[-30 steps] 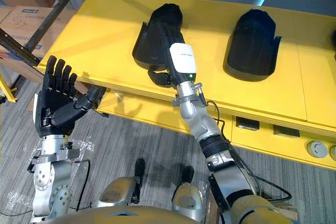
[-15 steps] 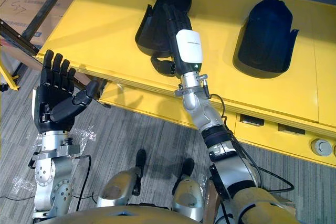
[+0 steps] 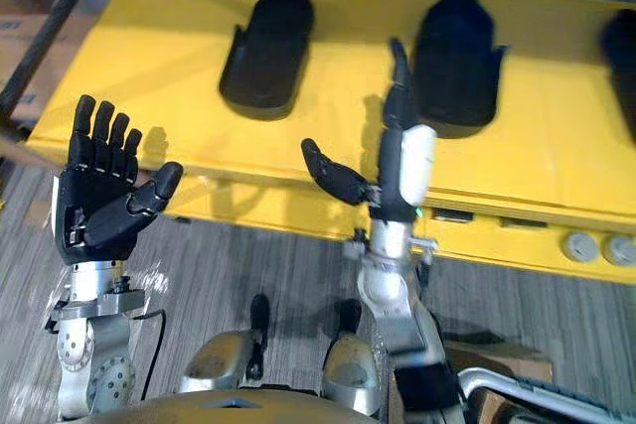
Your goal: Walk over and take three plastic housings, then place them on the shelf
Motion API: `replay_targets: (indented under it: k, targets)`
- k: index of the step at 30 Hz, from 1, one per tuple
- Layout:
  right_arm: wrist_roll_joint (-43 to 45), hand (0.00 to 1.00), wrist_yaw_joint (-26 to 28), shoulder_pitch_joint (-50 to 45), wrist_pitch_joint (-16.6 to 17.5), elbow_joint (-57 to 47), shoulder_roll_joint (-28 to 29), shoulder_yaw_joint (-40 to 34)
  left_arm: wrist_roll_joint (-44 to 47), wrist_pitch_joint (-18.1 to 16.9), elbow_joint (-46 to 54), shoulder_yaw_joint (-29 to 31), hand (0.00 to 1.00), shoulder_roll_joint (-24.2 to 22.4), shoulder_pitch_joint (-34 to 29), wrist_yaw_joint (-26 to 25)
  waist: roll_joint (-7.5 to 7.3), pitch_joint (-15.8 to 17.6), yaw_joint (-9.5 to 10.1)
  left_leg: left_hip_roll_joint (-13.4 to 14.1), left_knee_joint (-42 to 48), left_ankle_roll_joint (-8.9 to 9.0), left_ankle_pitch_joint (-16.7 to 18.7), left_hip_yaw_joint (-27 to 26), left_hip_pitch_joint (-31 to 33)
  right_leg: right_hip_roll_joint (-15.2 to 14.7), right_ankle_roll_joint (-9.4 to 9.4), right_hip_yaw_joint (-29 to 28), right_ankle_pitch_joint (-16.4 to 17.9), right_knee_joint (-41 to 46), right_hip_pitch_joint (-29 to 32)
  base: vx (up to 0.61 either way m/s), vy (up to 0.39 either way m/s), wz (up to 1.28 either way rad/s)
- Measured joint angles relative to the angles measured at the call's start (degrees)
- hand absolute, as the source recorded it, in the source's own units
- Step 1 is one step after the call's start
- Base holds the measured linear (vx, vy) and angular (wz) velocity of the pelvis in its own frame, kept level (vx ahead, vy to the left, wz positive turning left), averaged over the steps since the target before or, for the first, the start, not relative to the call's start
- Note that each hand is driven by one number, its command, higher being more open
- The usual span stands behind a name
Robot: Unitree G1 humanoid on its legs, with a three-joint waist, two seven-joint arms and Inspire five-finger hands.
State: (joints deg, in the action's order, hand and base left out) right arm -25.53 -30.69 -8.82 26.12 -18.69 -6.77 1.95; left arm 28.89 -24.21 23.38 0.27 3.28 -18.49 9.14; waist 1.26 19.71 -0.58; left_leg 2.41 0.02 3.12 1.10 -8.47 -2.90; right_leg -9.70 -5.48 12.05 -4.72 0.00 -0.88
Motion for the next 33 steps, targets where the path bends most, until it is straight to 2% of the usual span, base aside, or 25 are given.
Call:
replay_targets:
  k: [2,4,6,8,13,15,17,20,22,24,25,26,27,28,29,30,31,32,33]
  targets:
    - [2.9,1.0,0.2,-3.6,0.5,-2.4,2.5,-4.0,0.2,-0.4,0.3,-0.9,1.0,0.0,0.0,2.3,-1.32,-1.9,-1.57,0.7,0.9,-0.03,0.9,-2.4,-1.0,0.8,-0.03,-2.2,0.0,-0.5,-0.1,0.08,0.012,-0.64]
    - [5.6,1.0,-0.4,-9.0,0.6,-5.2,4.9,-9.5,0.2,-0.4,0.9,-2.8,1.0,-0.1,0.0,3.9,-1.94,-3.6,-2.89,1.4,2.1,0.21,2.4,-5.3,-2.3,1.5,-0.02,-5.1,0.0,-0.7,-0.3,0.13,0.02,-0.76]
    - [8.1,1.0,-1.0,-12.0,0.6,-7.0,6.6,-12.8,0.2,-0.4,1.8,-3.9,1.0,0.0,0.0,4.4,-1.85,-4.4,-4.1,1.8,2.8,0.38,3.4,-7.3,-3.1,2.0,-0.03,-7.1,0.0,-0.8,-0.3,0.1,0.031,-0.7]
    - [12.0,1.0,-0.9,-16.3,0.6,-8.5,8.7,-16.9,0.3,-0.4,3.0,-4.6,1.0,0.0,0.0,6.1,-1.28,-4.9,-6.3,2.5,3.9,0.63,5.3,-11.3,-5.0,3.0,-0.08,-11.1,-0.1,-0.8,-0.3,0.06,0.041,-0.87]
    - [15.8,1.0,1.0,-22.5,-0.4,-8.7,9.4,-24.5,3.7,-0.2,3.0,-7.0,1.0,0.6,0.2,8.2,0.59,-6.0,-10.83,3.6,5.7,1.28,8.7,-19.4,-8.7,5.3,-0.86,-19.0,-0.6,-1.1,-0.3,0.02,0.027,-0.95]
    - [21.9,1.0,4.4,-25.5,-0.5,-8.4,9.5,-26.2,4.7,0.1,2.8,-8.7,1.0,1.7,0.8,8.5,1.29,-6.6,-12.75,4.4,7.0,1.69,10.5,-23.4,-9.9,6.8,-1.0,-23.0,-1.1,-1.5,0.2,-0.03,0.004,-0.93]
    - [24.8,1.0,5.6,-27.3,-0.5,-7.9,10.1,-26.1,4.6,0.3,1.4,-9.6,1.0,2.0,2.2,8.1,1.61,-7.9,-13.92,4.5,7.8,1.81,11.2,-25.9,-9.8,7.3,-1.1,-25.4,-2.1,-2.6,1.1,-0.03,-0.005,-0.79]
    - [25.0,1.0,6.0,-28.5,-0.5,-6.0,11.8,-25.3,2.9,0.4,-1.1,-10.2,1.0,2.2,6.3,4.1,1.71,-8.2,-14.74,4.1,9.1,2.05,11.9,-27.9,-10.1,8.2,-1.17,-28.9,-3.2,-3.3,2.4,-0.07,-0.019,-0.66]
    - [25.0,1.0,6.7,-28.1,-0.5,-4.9,11.6,-23.8,0.8,0.4,-1.5,-10.0,1.0,2.4,7.3,0.9,1.28,-8.5,-14.09,4.2,12.6,1.18,12.6,-22.8,-8.4,8.8,-0.64,-31.6,-3.2,-3.2,4.0,-0.06,-0.076,-0.84]
    - [26.7,1.0,9.2,-24.9,0.1,-2.6,10.8,-21.4,-0.3,0.4,-1.5,-9.8,1.0,2.9,7.4,-2.7,1.32,-8.8,-12.46,4.0,18.7,-2.07,14.4,-13.1,-4.4,9.0,0.16,-31.9,-2.9,-2.6,6.8,-0.03,-0.118,-1.09]
    - [27.1,1.0,9.7,-23.6,0.4,-1.9,10.6,-20.8,-0.3,0.4,-1.5,-9.8,1.0,3.2,7.4,-3.3,1.33,-8.8,-12.05,4.0,20.9,-3.23,14.7,-10.8,-3.3,9.1,0.54,-31.8,-2.6,-2.1,7.5,-0.07,-0.083,-1.06]
    - [27.1,1.0,9.9,-21.6,0.7,-0.6,9.3,-18.9,-0.3,0.4,-1.5,-9.1,1.0,3.6,7.3,-4.1,1.7,-8.5,-11.02,4.0,25.1,-5.58,15.5,-5.2,-1.4,10.0,1.57,-31.2,-1.9,0.3,8.7,-0.08,-0.04,-0.91]
    - [27.1,1.0,9.9,-20.7,0.7,-0.1,8.4,-17.8,-0.3,0.5,-1.5,-8.3,1.0,3.8,7.2,-4.4,1.52,-8.2,-10.15,3.4,27.1,-6.08,15.8,-2.6,-1.3,10.3,2.11,-31.1,-1.6,2.1,9.5,-0.15,-0.022,-1.43]
    - [28.3,1.0,9.8,-18.4,1.0,0.0,4.8,-14.7,-0.3,0.7,-1.5,-6.0,1.0,3.6,6.2,-5.8,1.12,-7.9,-8.38,1.1,29.7,-7.09,15.7,3.7,-1.4,10.5,2.3,-32.1,-1.4,2.4,9.5,-0.13,0.017,-1.25]
    - [28.9,1.0,9.9,-17.5,1.3,0.0,3.5,-13.7,-0.3,0.7,-1.3,-5.3,1.0,3.6,5.9,-6.1,2.0,-8.2,-7.59,1.0,29.3,-8.02,15.9,4.6,-1.4,10.8,3.0,-32.3,-0.7,1.5,9.8,-0.13,0.02,-1.23]
    - [29.4,1.0,9.9,-16.3,1.6,-0.1,2.4,-13.0,-0.3,0.7,-1.0,-4.4,1.0,3.3,5.6,-6.3,4.23,-8.8,-6.58,2.4,28.2,-9.45,16.7,4.9,-1.4,12.0,3.74,-31.6,-0.3,3.7,11.3,-0.12,0.012,-0.81]
    - [30.1,1.0,10.0,-14.2,2.4,-1.4,1.4,-12.0,-0.3,0.7,0.6,-3.1,1.0,2.7,5.0,-6.4,6.48,-8.5,-6.05,4.1,25.1,-9.15,21.4,5.0,-1.6,14.4,5.57,-27.0,2.2,22.7,19.2,-0.13,0.009,-0.36]
    - [30.5,1.0,9.8,-13.9,3.0,-2.7,2.4,-11.5,-0.3,0.7,2.1,-2.2,1.0,3.6,5.2,-6.4,5.26,-8.2,-6.8,2.7,23.3,-6.17,23.8,4.8,-3.0,12.3,2.48,-24.8,9.6,28.8,20.2,-0.15,0.003,-0.04]
    - [30.6,1.0,9.4,-13.3,3.0,-2.8,2.7,-11.5,-0.2,0.6,2.4,-2.3,1.0,3.2,5.4,-6.2,4.3,-5.9,-6.99,1.8,23.9,-3.08,24.1,4.6,-3.6,11.4,0.48,-24.5,11.7,30.6,20.2,-0.24,0.0,0.29]
